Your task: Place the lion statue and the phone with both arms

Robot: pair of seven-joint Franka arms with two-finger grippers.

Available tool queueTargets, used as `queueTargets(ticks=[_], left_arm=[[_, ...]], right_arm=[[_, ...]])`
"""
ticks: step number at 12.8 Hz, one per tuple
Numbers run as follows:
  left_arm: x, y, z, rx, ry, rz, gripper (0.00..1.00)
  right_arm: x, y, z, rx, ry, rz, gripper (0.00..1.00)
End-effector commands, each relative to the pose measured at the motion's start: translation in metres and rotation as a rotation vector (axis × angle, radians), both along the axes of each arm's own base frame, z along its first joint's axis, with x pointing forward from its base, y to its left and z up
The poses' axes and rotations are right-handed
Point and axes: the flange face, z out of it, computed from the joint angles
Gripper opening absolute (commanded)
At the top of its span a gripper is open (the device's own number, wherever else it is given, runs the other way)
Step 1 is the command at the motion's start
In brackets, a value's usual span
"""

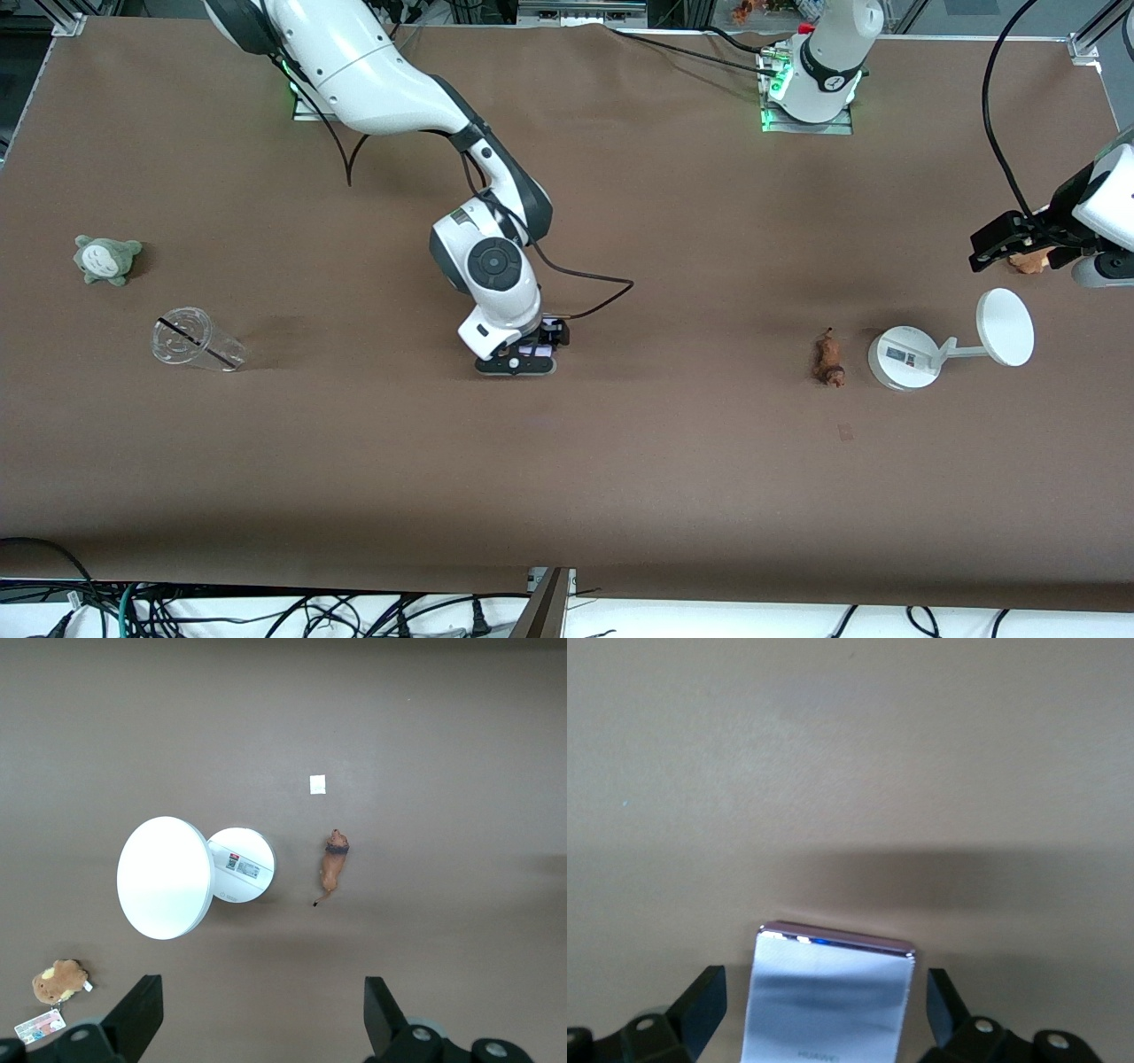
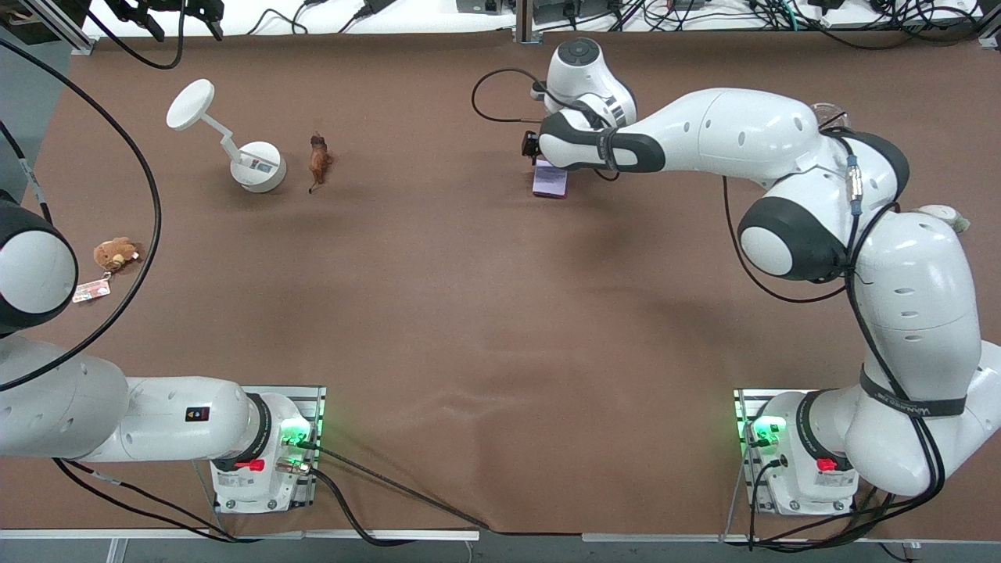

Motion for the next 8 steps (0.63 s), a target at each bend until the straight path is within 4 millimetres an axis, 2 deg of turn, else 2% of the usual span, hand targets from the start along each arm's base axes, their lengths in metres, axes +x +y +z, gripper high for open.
queueTargets(ticks=[1,3,8], left_arm=[[-0.006,-0.007,0.005,-0.019,-0.004,-0.023,1.0],[-0.007,-0.007,0.004,-0.02,0.004,-0.023,1.0],[-0.007,-0.016,0.006,-0.016,-0.005,-0.039,1.0]], right_arm=[[0.005,0.005,-0.001,0.01,-0.004,-0.014,1.0],[0.003,0.004,-0.011,0.004,0.006,-0.02,1.0],[0.007,-0.001,-0.01,0.01,0.011,-0.118,1.0]])
